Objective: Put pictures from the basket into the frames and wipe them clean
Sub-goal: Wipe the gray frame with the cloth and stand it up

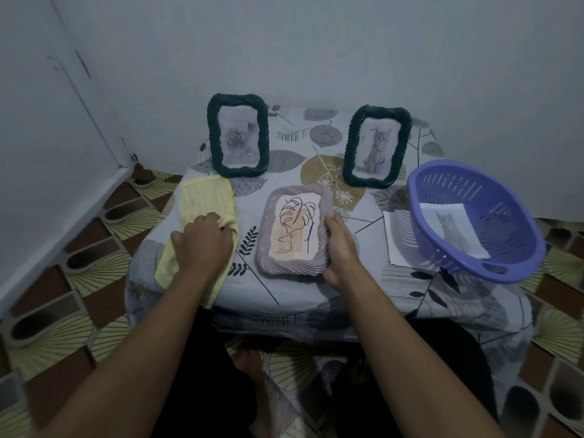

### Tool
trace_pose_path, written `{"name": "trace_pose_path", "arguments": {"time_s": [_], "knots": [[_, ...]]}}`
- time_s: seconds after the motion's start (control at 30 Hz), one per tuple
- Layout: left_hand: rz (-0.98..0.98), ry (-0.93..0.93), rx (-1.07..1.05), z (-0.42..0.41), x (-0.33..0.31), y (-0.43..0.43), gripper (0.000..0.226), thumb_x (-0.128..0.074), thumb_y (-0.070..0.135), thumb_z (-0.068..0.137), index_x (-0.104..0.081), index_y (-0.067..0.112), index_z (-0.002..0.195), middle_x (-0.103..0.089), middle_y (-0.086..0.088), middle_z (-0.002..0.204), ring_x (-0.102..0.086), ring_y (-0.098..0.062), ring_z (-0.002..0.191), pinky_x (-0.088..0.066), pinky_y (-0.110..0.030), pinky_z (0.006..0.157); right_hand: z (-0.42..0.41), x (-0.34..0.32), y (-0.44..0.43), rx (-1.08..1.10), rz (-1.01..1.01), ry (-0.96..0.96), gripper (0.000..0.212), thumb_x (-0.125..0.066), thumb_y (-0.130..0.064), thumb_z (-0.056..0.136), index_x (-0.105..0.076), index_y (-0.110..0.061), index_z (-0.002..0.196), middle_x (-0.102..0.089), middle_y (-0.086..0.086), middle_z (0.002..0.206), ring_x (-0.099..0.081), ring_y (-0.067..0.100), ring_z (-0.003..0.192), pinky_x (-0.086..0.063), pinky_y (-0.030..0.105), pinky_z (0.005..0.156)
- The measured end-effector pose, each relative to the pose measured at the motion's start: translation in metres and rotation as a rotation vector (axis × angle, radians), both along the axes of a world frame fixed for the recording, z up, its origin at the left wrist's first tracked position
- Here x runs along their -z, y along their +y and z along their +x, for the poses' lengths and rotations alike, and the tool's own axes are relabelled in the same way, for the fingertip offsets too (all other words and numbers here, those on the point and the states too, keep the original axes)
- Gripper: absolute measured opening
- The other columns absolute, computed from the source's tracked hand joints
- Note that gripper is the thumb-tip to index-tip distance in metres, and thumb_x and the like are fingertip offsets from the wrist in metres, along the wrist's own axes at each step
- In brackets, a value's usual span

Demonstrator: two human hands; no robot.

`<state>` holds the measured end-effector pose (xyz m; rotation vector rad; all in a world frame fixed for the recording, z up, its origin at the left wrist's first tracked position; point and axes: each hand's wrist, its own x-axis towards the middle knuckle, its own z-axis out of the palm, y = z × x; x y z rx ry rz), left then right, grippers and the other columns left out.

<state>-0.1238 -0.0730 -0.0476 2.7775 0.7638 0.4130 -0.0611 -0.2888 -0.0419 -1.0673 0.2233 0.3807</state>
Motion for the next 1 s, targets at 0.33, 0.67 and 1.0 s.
{"name": "trace_pose_path", "arguments": {"time_s": [0.33,0.67,1.0], "knots": [[-0.152,-0.221,0.042,0.006,-0.015,-0.012,0.044,-0.03,0.04,0.107,-0.059,0.007,0.106,-0.063,-0.015,0.104,-0.058,-0.038,0.095,-0.036,-0.039,0.072,0.0,-0.008,-0.007,0.017,-0.021,-0.023,0.029,-0.037,-0.02,0.107,-0.056,-0.013,0.128,-0.07,0.017,0.117,-0.069,0.035,0.103,-0.057,0.05,0.086],[-0.393,-0.338,0.249,0.013,-0.019,-0.029,0.027,-0.053,0.037,0.101,-0.059,0.012,0.105,-0.065,-0.005,0.093,-0.057,-0.025,0.085,-0.039,-0.034,0.069,-0.002,-0.018,-0.008,0.016,-0.106,-0.006,0.041,-0.038,-0.021,0.107,-0.04,-0.012,0.147,-0.071,0.011,0.112,-0.073,0.02,0.086,-0.06,0.033,0.063],[-0.534,-0.332,0.627,0.008,-0.027,-0.082,0.02,-0.052,0.027,0.103,-0.06,0.012,0.115,-0.066,0.0,0.105,-0.06,-0.014,0.096,-0.039,-0.011,0.076,-0.012,-0.03,-0.004,0.003,-0.111,-0.075,0.025,-0.037,-0.016,0.103,-0.054,-0.006,0.119,-0.052,0.034,0.131,-0.062,0.033,0.103,-0.046,0.061,0.1]]}}
